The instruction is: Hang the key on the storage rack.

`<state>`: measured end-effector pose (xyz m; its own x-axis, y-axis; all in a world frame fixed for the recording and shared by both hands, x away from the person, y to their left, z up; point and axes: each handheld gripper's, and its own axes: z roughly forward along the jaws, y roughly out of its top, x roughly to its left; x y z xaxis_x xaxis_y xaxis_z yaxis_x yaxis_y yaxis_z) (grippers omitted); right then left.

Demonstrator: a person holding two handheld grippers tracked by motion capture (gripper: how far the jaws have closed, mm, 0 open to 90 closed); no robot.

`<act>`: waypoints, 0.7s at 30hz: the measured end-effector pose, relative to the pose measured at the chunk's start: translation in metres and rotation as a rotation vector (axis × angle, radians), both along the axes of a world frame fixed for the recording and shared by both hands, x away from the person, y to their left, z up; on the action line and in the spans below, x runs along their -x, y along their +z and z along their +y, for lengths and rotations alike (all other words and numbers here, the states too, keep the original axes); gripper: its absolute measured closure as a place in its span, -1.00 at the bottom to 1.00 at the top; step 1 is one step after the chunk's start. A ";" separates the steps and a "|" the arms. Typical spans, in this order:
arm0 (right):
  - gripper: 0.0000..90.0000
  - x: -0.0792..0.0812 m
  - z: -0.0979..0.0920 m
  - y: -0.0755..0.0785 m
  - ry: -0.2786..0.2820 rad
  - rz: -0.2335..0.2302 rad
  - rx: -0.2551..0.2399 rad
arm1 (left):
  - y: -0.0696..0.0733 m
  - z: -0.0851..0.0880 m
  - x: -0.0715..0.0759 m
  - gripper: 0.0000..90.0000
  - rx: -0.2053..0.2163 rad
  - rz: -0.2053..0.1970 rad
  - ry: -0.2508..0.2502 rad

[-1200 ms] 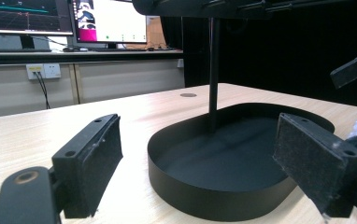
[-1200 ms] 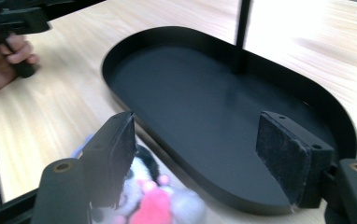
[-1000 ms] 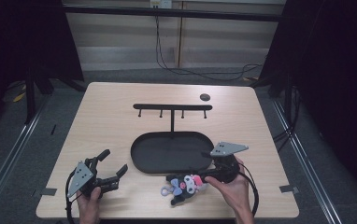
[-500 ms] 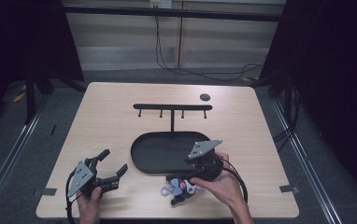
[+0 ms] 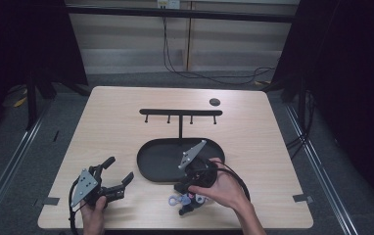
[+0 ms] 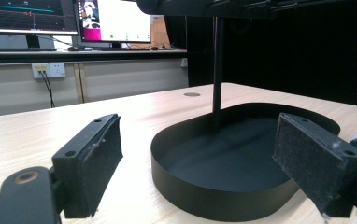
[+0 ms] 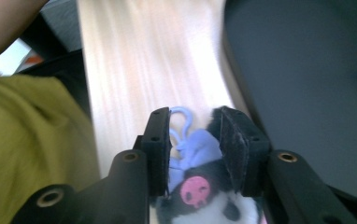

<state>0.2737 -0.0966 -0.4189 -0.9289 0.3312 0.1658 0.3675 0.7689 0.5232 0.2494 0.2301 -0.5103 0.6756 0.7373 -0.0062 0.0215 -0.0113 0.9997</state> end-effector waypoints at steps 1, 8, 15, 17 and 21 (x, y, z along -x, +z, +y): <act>0.46 0.000 0.002 0.000 0.009 0.010 0.009 | 0.000 0.000 0.000 -0.66 0.000 0.000 0.000; 0.54 -0.009 0.026 -0.006 0.097 0.094 0.142 | 0.000 0.000 0.000 -0.66 0.002 -0.001 -0.001; 0.60 -0.016 0.044 -0.009 0.137 0.118 0.180 | 0.000 0.000 0.000 -0.66 0.001 0.000 -0.002; 0.60 -0.016 0.049 -0.011 0.151 0.124 0.207 | 0.000 0.000 0.000 -0.66 0.001 -0.001 -0.002; 0.64 -0.019 0.055 -0.017 0.154 0.136 0.249 | 0.000 0.000 0.000 -0.66 0.002 -0.001 -0.002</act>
<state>0.2929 -0.0419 -0.4358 -0.9461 0.2345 0.2235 0.2906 0.9193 0.2655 0.2495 0.2302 -0.5103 0.6769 0.7360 -0.0071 0.0206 -0.0093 0.9997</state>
